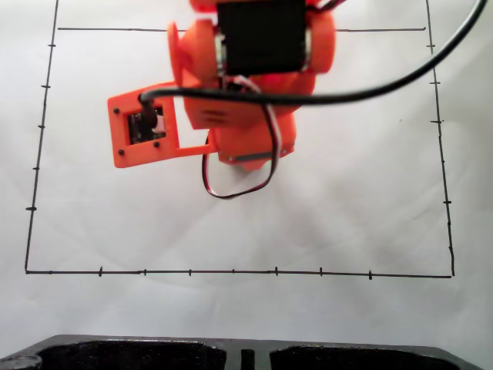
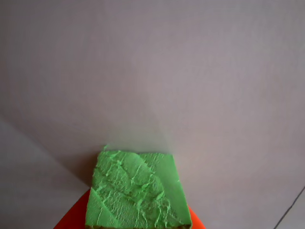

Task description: Grasp the colored block, Place it on the black dot, and then return the arm to the default position.

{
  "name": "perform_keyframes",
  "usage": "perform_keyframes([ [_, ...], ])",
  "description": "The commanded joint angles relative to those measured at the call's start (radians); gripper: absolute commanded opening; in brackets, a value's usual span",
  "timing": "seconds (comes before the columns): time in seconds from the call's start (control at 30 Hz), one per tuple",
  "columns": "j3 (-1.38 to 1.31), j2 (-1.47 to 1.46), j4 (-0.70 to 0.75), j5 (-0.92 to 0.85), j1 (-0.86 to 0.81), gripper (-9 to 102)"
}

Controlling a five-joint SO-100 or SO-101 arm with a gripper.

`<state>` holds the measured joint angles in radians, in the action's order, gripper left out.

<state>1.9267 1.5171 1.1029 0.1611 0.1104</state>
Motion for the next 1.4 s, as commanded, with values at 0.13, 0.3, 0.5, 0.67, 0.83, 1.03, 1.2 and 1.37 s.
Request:
perform_keyframes([
  [0.13, -0.038, -0.008, 0.008, -0.026, -0.006, 13],
  [0.3, -0.038, 0.014, 0.049, -0.044, -0.008, 32],
  [0.5, -0.040, 0.132, 0.166, -0.064, -0.003, 47],
  [0.67, -0.032, 0.318, 0.284, -0.129, -0.009, 50],
  [0.83, -0.011, 0.583, 0.448, -0.224, -0.020, 51],
  [1.03, 0.123, 0.989, 0.522, -0.353, -0.107, 45],
  [1.2, 0.399, 1.339, 0.408, -0.497, -0.259, 29],
  [1.37, 0.667, 1.597, 0.318, -0.471, -0.321, 7],
])
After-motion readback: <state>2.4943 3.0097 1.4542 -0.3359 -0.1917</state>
